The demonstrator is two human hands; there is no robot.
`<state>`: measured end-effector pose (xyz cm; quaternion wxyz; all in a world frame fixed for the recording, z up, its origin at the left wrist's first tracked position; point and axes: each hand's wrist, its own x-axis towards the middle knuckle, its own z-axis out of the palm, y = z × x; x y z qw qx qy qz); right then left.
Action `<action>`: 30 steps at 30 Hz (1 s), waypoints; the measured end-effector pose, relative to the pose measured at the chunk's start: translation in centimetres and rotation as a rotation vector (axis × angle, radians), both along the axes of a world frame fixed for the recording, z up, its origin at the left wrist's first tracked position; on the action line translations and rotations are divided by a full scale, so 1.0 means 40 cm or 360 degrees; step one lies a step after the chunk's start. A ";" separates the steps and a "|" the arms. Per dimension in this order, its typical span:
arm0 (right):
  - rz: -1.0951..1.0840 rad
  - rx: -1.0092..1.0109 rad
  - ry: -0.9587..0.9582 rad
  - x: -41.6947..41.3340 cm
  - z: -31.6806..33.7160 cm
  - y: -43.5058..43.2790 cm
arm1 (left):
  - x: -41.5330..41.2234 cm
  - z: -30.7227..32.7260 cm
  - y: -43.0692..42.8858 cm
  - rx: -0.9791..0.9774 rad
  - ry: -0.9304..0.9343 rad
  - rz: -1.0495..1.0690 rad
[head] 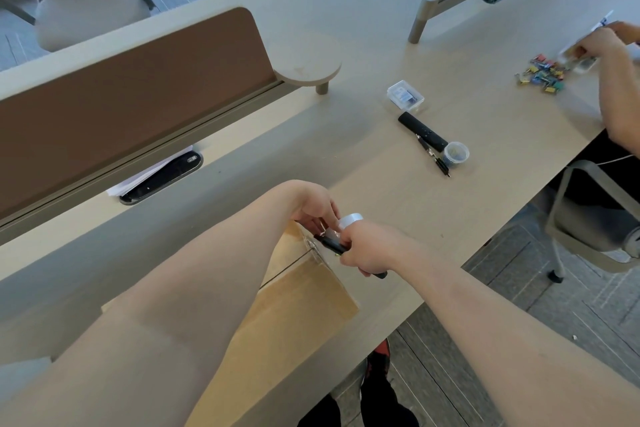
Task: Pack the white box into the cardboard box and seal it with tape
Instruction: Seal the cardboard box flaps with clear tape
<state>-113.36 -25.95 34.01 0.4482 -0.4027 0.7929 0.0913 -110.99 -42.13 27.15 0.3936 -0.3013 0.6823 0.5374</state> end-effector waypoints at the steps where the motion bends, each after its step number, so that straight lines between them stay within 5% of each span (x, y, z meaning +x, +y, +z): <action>1: 0.0011 0.0014 0.0002 -0.001 0.002 0.000 | 0.002 0.001 0.000 0.0011 0.0000 0.0011; 6: 0.0191 0.0237 0.0020 -0.013 0.009 0.028 | 0.011 0.000 -0.002 0.0093 0.0048 0.0211; 10: -0.0005 0.0243 -0.0121 -0.045 0.006 0.077 | 0.012 0.001 0.002 0.0129 0.0150 0.0344; 22: -0.1051 -0.0419 -0.0372 0.033 -0.028 0.004 | 0.069 0.183 -0.032 -0.0332 0.0703 0.0810; 30: -0.1188 -0.0716 -0.0223 0.124 -0.076 -0.038 | 0.215 0.266 -0.036 -0.0324 0.0885 0.1118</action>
